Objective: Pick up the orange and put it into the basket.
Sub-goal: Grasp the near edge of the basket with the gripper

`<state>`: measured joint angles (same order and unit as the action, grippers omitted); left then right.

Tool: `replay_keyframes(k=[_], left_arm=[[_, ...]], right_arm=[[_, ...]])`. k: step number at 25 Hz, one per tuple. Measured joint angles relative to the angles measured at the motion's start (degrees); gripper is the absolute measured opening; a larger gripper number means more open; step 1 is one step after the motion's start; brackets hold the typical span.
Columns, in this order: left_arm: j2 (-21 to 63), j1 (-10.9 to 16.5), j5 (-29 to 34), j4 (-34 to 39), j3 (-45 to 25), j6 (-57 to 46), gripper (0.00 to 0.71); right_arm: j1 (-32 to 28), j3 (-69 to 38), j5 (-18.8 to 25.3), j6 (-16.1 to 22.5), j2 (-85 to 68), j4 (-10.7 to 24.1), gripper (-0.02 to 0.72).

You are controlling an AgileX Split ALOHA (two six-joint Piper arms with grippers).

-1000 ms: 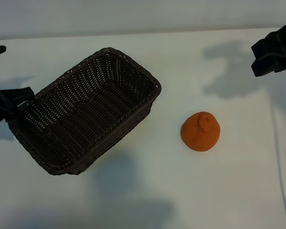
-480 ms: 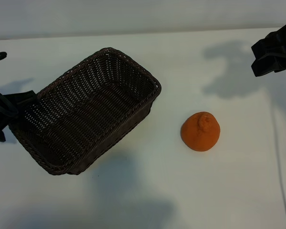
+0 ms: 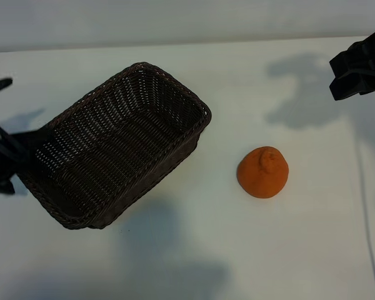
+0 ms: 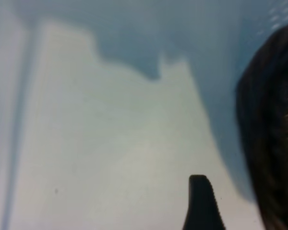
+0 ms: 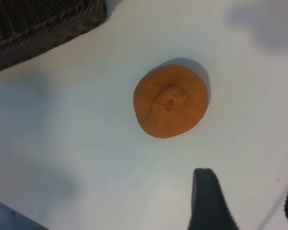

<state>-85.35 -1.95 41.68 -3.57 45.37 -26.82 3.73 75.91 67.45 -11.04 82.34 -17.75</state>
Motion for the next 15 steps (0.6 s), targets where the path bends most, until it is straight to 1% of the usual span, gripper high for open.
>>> replay_keyframes(k=[6, 10, 15], left_arm=[[0.00, 0.00, -6.52, -2.82, -3.74, 0.00, 0.500], [-0.58, 0.00, -8.42, -3.10, -3.89, 0.05, 0.500], [-4.44, 0.00, -9.51, -5.18, -3.89, 1.05, 0.500]], right_arm=[[0.00, 0.00, 0.00, 0.00, 0.00, 0.00, 0.396], [0.00, 0.00, 0.00, 0.00, 0.00, 0.00, 0.396], [0.00, 0.00, 0.00, 0.00, 0.00, 0.00, 0.396]])
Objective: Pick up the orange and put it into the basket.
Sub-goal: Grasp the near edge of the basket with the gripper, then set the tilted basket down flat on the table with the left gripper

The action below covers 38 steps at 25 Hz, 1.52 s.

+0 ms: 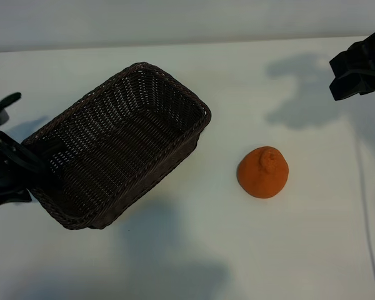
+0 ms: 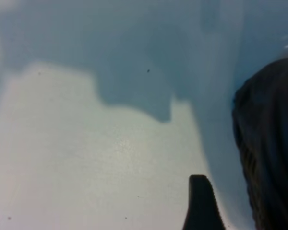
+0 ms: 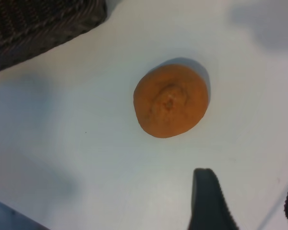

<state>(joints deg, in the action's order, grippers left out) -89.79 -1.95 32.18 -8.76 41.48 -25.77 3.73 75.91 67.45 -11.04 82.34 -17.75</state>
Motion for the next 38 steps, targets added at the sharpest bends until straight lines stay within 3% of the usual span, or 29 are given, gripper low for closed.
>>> replay_keyframes(k=[5, 8, 13, 14, 24, 38], left_arm=[[-2.57, 0.00, -2.99, -4.51, -0.01, 3.91, 0.497], [-2.57, 0.00, -3.36, -6.28, -0.01, 6.27, 0.455], [-2.57, 0.10, -4.85, -8.19, 0.05, 7.10, 0.175], [-2.57, 0.10, -4.85, -8.17, 0.05, 7.74, 0.153], [-2.50, 0.10, -1.61, -8.01, 0.97, 8.45, 0.153], [-2.07, 0.10, 17.05, -5.20, 17.90, 13.90, 0.152]], right_arm=[[0.00, 0.00, 0.00, 0.00, 0.00, 0.00, 0.396], [0.00, 0.00, 0.00, 0.00, 0.00, 0.00, 0.396], [0.00, 0.00, 0.00, 0.00, 0.00, 0.00, 0.396], [0.00, 0.00, 0.00, 0.00, 0.00, 0.00, 0.396], [0.00, 0.00, -0.06, 0.00, 0.00, 0.00, 0.396], [0.00, 0.00, -0.11, 0.00, 0.00, 0.00, 0.396]])
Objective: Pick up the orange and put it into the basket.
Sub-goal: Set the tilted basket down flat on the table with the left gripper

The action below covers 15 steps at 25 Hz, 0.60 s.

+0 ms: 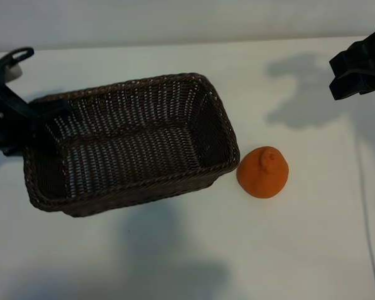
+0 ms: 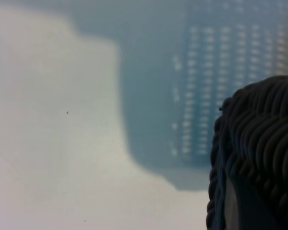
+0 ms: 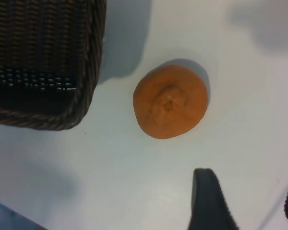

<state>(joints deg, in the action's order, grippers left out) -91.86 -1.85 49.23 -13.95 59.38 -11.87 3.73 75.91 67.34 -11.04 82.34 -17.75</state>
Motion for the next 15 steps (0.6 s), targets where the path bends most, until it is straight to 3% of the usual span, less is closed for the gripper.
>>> replay_keyframes(k=[15], left_arm=[[0.11, 0.00, 7.55, -2.80, 12.32, 11.36, 0.152]], right_arm=[[0.00, 0.00, 0.00, 0.00, 0.00, 0.00, 0.396]])
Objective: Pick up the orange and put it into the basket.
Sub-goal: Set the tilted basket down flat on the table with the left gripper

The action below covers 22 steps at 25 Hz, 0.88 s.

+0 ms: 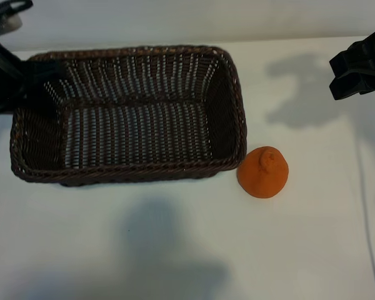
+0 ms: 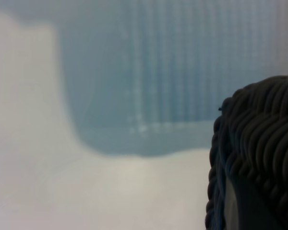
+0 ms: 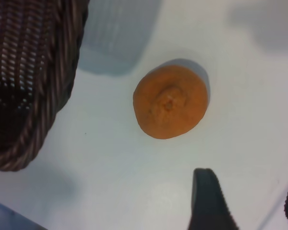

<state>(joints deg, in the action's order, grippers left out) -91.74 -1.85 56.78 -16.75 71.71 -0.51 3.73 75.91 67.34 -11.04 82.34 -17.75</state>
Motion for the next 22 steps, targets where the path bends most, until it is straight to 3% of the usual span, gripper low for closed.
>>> replay_keyframes(k=[10, 22], left_arm=[[-8.37, 0.00, 3.40, -1.08, 5.59, 2.12, 0.152], [-16.81, 0.00, 0.92, -2.75, 8.05, 3.39, 0.152]], right_arm=[[0.00, 0.00, 0.00, 0.00, 0.00, 0.00, 0.396], [0.00, 0.00, -0.06, 0.00, 0.00, 0.00, 0.396]])
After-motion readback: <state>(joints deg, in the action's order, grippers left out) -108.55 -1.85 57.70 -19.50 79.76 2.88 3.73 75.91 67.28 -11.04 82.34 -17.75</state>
